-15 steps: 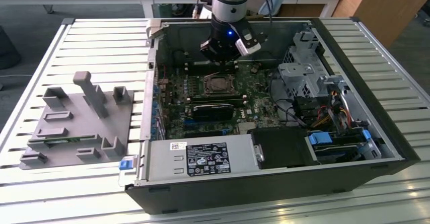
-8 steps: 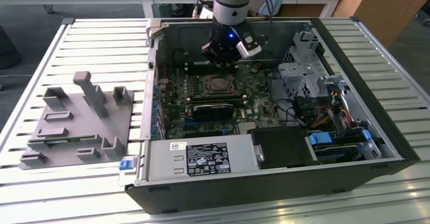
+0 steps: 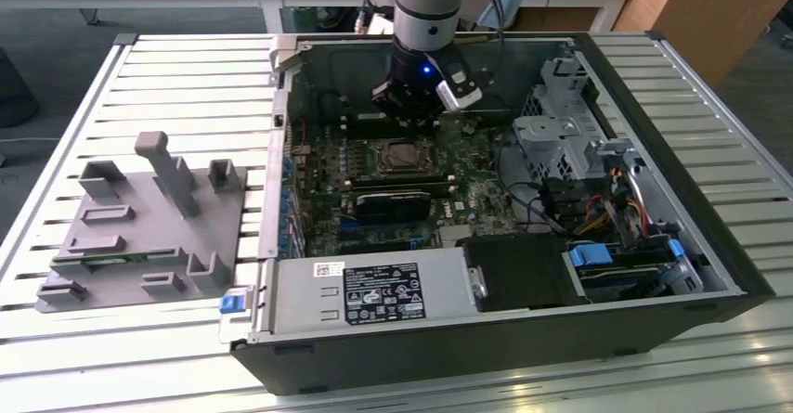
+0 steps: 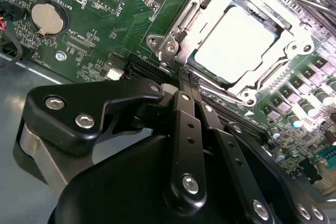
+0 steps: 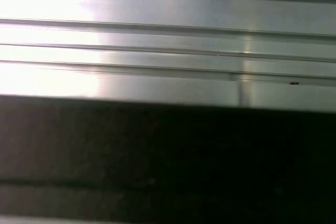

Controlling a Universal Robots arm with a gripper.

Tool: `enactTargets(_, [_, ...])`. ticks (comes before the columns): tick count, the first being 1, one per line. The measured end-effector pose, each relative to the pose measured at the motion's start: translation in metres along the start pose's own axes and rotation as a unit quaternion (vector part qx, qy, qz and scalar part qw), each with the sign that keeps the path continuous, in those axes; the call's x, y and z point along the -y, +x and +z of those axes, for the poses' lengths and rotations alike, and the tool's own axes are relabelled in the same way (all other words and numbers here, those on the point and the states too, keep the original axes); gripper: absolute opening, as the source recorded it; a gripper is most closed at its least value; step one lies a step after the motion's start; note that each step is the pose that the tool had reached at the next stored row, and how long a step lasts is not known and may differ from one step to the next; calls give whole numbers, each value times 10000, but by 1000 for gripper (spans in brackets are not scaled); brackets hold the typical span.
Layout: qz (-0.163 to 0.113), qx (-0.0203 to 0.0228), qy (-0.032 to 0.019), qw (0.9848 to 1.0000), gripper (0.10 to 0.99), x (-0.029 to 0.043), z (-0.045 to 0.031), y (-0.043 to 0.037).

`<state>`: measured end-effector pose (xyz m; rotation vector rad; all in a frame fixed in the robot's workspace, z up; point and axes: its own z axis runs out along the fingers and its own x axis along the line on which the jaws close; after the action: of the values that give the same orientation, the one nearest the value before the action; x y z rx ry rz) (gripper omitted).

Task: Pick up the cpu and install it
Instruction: 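Install the first cpu locking lever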

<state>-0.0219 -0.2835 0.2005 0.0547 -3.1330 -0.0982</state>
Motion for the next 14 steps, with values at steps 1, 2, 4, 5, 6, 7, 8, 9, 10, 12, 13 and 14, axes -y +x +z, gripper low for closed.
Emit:
enactTargets(1, [0, 1, -1, 10000, 106, -1, -10, 0])
enactTargets(2, [0, 1, -1, 10000, 106, -2, -18, 0])
enactTargets(4, [0, 2, 6, 10000, 106, -3, -19, -1])
enactTargets(5, [0, 0, 33, 10000, 106, -2, -20, -1])
enactTargets(6, [0, -1, 62, 10000, 106, -2, -18, 0])
enactTargets(7, [0, -2, 88, 10000, 106, -2, -13, 0])
enactTargets(8, [1, -3, 110, 9999, 106, -3, -7, 0])
enactTargets(9, [1, -3, 129, 9999, 106, -4, -2, -1])
enactTargets(10, [1, -5, 144, 9999, 106, -5, 3, -1])
enactTargets(12, [1, -7, 165, 9999, 106, -8, 14, -1])
enactTargets(13, [1, -8, 168, 9999, 106, -11, 20, -1])
enactTargets(14, [1, -6, 164, 9999, 106, -16, 29, -3])
